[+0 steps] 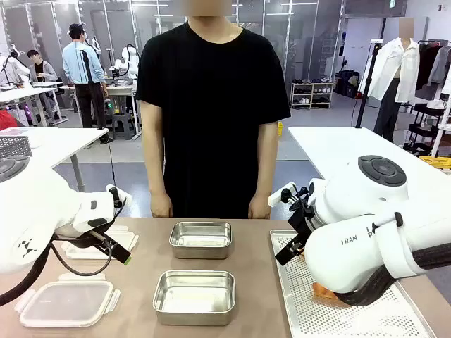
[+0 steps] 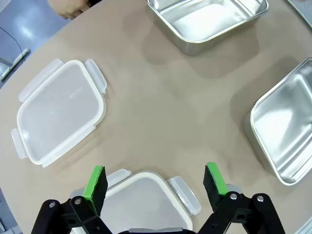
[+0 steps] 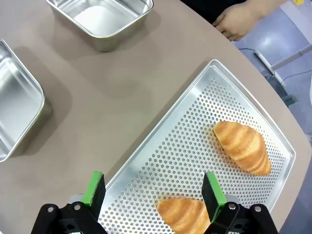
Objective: Place the bread into the airtight container.
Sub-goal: Pick up a Butter Roll and place it into an empty Airtight Container.
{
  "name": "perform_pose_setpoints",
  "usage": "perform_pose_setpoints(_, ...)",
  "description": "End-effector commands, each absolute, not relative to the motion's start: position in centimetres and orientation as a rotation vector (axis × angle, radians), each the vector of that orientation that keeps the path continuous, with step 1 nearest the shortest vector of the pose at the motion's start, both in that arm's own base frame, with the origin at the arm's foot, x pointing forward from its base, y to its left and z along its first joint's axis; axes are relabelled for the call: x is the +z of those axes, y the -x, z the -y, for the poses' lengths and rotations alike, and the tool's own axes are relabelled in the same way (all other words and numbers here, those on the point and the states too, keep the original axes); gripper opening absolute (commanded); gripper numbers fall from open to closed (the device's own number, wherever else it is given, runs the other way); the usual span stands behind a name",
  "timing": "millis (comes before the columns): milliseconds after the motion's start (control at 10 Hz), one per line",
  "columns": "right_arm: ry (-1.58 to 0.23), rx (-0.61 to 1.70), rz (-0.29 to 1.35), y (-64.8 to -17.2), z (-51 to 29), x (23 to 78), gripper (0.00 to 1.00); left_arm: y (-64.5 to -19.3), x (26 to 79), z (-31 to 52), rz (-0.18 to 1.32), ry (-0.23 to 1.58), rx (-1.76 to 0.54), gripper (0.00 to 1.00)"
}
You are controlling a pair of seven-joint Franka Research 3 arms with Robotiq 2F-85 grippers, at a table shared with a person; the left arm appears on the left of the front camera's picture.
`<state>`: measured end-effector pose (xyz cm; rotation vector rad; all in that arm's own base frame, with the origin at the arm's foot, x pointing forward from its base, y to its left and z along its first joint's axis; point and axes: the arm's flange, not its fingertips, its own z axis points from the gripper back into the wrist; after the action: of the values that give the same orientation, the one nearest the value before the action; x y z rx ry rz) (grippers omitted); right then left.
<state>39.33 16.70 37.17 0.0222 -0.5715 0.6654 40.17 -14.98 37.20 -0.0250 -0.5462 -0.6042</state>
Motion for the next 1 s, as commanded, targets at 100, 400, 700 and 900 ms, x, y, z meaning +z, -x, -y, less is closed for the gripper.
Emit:
perform_pose_setpoints(100, -0.022, 0.665, 0.572, -39.33, -16.70, 37.17, 1.00, -40.16, 37.20, 15.00, 0.546, 0.025, -0.605, 1.00)
perform_pose_setpoints(400, -0.022, 0.665, 0.572, -39.33, -16.70, 37.17, 1.00, -40.16, 37.20, 15.00, 0.546, 0.025, -0.605, 1.00)
perform_pose_setpoints(700, -0.022, 0.665, 0.572, -39.33, -16.70, 37.17, 1.00, -40.16, 37.20, 15.00, 0.546, 0.025, -0.605, 1.00)
perform_pose_setpoints(900, -0.021, 0.668, 0.572, -39.32, -16.71, 37.17, 1.00, -40.16, 37.20, 15.01, 0.546, 0.025, -0.605, 1.00)
